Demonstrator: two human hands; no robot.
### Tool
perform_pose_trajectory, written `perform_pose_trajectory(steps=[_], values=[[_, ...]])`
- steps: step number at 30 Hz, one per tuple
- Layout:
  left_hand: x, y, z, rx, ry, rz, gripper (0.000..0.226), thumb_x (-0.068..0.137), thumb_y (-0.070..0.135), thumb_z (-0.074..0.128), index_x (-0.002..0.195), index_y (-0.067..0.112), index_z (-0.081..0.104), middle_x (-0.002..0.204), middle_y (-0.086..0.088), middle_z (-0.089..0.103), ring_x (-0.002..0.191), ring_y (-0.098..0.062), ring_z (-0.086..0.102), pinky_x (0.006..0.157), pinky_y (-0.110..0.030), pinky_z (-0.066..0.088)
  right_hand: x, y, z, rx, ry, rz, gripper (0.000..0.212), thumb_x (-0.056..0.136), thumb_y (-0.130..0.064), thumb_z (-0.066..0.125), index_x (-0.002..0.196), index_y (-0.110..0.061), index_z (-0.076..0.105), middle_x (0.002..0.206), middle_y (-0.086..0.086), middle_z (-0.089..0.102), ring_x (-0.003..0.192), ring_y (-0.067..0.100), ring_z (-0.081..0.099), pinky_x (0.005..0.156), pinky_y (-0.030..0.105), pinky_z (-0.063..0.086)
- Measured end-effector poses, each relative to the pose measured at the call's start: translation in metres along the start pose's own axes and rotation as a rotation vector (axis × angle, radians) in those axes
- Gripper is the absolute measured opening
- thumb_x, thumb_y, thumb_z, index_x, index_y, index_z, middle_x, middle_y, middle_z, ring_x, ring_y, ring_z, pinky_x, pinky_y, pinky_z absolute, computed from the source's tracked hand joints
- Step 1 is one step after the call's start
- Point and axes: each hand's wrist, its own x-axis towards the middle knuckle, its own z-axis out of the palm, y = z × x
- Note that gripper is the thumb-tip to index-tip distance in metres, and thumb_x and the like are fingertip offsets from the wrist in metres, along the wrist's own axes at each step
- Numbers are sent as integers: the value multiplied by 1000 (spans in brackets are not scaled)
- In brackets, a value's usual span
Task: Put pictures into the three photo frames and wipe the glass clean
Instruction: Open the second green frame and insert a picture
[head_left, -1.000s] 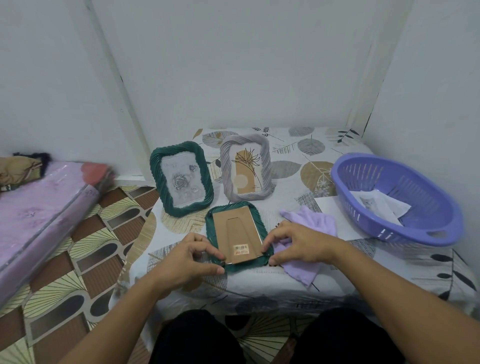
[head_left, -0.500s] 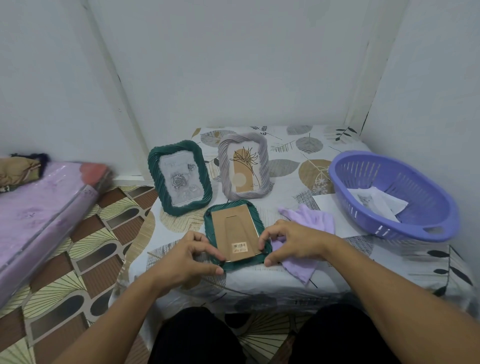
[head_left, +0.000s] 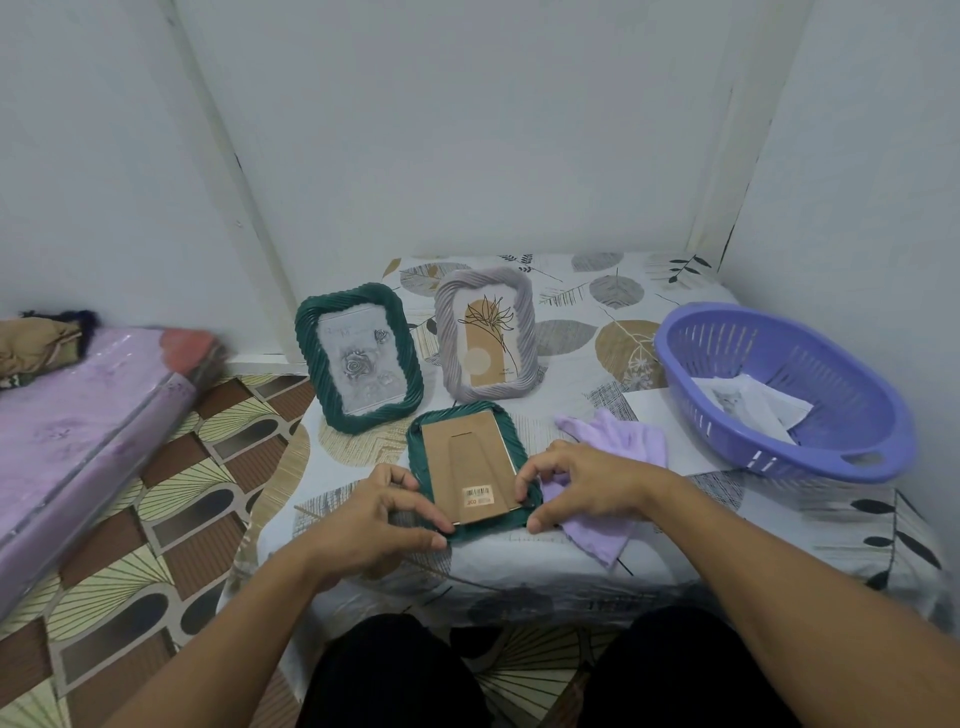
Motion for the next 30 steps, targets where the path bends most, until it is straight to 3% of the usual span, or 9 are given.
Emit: perform_pose_trajectory(steps=[5,9,13,20,23,26,30], values=[[1,-2,0,5,10,13,22,67,29,91,87,29,83,118,0,38,116,-10,44,104,-19,38,-4,-5,-3,-8,-19,17,24,79,-37,86,99,-39,74,117,-1,49,113,8,49,96,23,35],[3,-6,1,23,15,14,21,68,30,91,88,31,83,118,0,37,115,-11,45,106,-27,42,-2,-4,-3,-47,-25,13,23,80,-38,85,100,-42,74,119,1,49,115,10,48,104,26,36],[3,-6,1,11,21,11,21,67,29,91,87,30,83,118,0,38,116,-11,45,109,-30,42,-3,-5,-4,-45,-41,1,20,81,-36,84,98,-42,75,118,-2,47,114,4,45,96,17,33],[2,-6,0,34,22,8,21,68,29,91,88,31,83,118,0,38,116,-11,45,106,-25,41,-2,-3,-4,1,-64,-9,17,81,-35,84,96,-42,77,118,-5,52,115,4,48,108,25,35],[-2,2,-2,-25,11,-15,21,72,23,89,92,26,83,112,3,48,102,-9,52,89,-20,48,-1,2,-6,174,-25,-57,27,83,-31,83,109,-32,75,90,-8,56,86,8,54,86,21,40],[-2,5,-6,-177,164,10,15,82,19,82,96,25,81,78,12,64,69,-3,55,64,-14,44,5,11,-4,435,113,-47,44,80,-27,84,119,-18,64,87,3,54,86,17,49,83,28,40],[18,-9,-13,118,582,-12,5,90,34,73,95,35,72,81,8,68,72,-13,62,63,-26,45,12,9,1,549,193,26,38,90,-25,76,123,-17,59,91,8,53,80,12,50,78,24,41]])
